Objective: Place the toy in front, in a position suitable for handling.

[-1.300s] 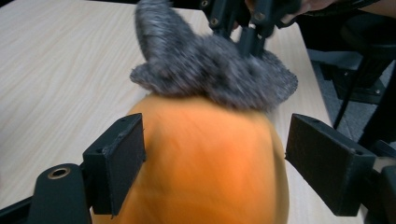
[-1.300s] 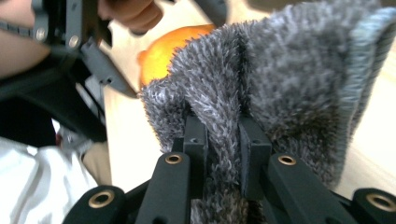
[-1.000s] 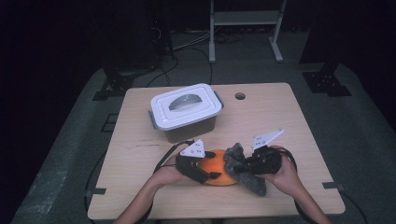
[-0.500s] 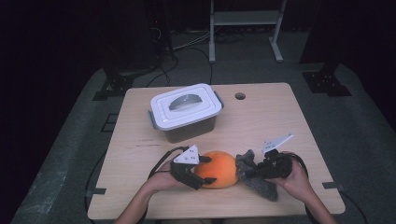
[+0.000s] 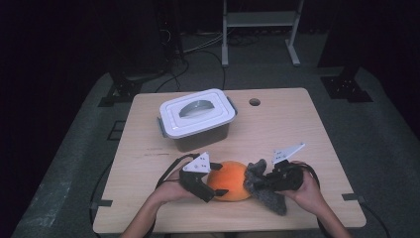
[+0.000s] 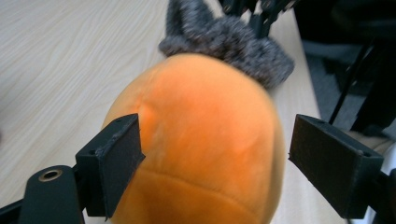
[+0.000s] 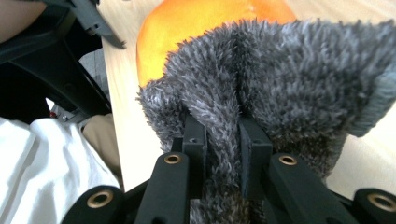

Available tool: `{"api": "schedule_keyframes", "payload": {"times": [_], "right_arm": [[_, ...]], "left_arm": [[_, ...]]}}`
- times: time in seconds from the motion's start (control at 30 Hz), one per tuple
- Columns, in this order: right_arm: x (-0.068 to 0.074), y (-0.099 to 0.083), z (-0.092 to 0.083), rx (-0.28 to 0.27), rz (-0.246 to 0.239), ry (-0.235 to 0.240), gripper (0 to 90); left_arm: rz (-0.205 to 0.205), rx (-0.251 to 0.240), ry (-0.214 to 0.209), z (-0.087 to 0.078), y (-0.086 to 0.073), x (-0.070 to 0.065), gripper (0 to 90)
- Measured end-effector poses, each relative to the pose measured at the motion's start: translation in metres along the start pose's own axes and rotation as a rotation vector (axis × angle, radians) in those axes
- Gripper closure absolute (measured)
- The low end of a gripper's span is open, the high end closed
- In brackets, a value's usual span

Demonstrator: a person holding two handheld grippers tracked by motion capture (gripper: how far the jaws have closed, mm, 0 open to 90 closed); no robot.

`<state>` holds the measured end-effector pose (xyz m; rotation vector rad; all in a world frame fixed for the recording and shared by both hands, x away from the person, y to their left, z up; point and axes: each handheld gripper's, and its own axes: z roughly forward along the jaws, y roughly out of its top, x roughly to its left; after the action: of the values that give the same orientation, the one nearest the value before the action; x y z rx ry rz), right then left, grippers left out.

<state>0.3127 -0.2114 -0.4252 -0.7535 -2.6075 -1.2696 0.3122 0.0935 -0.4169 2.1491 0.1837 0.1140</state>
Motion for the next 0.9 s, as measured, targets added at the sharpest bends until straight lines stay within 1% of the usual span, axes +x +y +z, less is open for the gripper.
{"api": "schedule_keyframes", "payload": {"times": [0.07,0.13,0.17,0.2,0.23,0.3,0.37,0.43,0.47,0.53,0.6,0.67,0.73,0.77,0.8,0.87,0.9], "right_arm": [[0.000,-0.003,-0.001,0.019,0.002,0.004,75.2],[-0.001,-0.007,-0.001,0.060,0.001,0.020,74.9],[-0.001,-0.008,-0.001,0.071,0.000,0.028,75.0],[-0.001,-0.009,-0.002,0.074,0.000,0.038,75.1],[-0.001,-0.010,-0.004,0.076,0.003,0.037,75.3],[-0.001,-0.007,-0.008,0.064,0.000,0.022,75.4],[0.001,-0.001,-0.014,0.037,-0.013,0.010,75.4],[0.003,0.007,-0.019,0.009,-0.027,0.008,75.4],[0.004,0.014,-0.020,-0.009,-0.041,0.005,75.4],[0.008,0.025,-0.017,-0.018,-0.066,0.001,75.5],[0.011,0.033,-0.009,-0.005,-0.087,0.001,75.3],[0.013,0.036,0.003,0.029,-0.103,0.006,75.3],[0.013,0.034,0.010,0.046,-0.100,0.029,75.4],[0.013,0.032,0.010,0.051,-0.098,0.033,75.4],[0.013,0.029,0.010,0.053,-0.097,0.034,75.4],[0.012,0.024,0.007,0.060,-0.089,0.033,75.5],[0.011,0.022,0.006,0.062,-0.085,0.033,75.5]], "left_arm": [[0.009,0.008,0.020,0.000,0.000,-0.001,16.4],[0.023,-0.006,0.055,-0.001,0.001,-0.001,16.4],[0.020,-0.022,0.062,-0.001,0.001,-0.001,16.4],[0.020,-0.022,0.070,-0.002,0.001,0.000,16.4],[0.021,-0.016,0.074,-0.001,0.002,0.001,16.3],[0.019,0.007,0.054,0.000,0.001,0.001,17.6],[0.033,0.021,0.038,0.002,-0.001,-0.001,21.1],[0.043,0.024,0.024,0.005,-0.002,-0.003,22.6],[0.041,0.025,0.021,0.006,-0.001,-0.004,22.6],[0.043,0.027,0.020,0.007,-0.001,-0.005,22.4],[0.048,0.031,0.021,0.007,-0.001,-0.006,20.6],[0.043,0.025,0.016,0.004,-0.001,-0.005,18.9],[0.017,-0.018,-0.015,-0.001,-0.001,-0.002,19.2],[0.013,-0.027,-0.016,-0.003,0.000,0.000,19.3],[0.006,-0.029,-0.004,-0.004,0.000,0.001,19.2],[0.008,-0.006,0.013,-0.003,0.000,0.002,18.8],[0.007,0.017,0.016,0.000,-0.002,0.002,18.5]]}}
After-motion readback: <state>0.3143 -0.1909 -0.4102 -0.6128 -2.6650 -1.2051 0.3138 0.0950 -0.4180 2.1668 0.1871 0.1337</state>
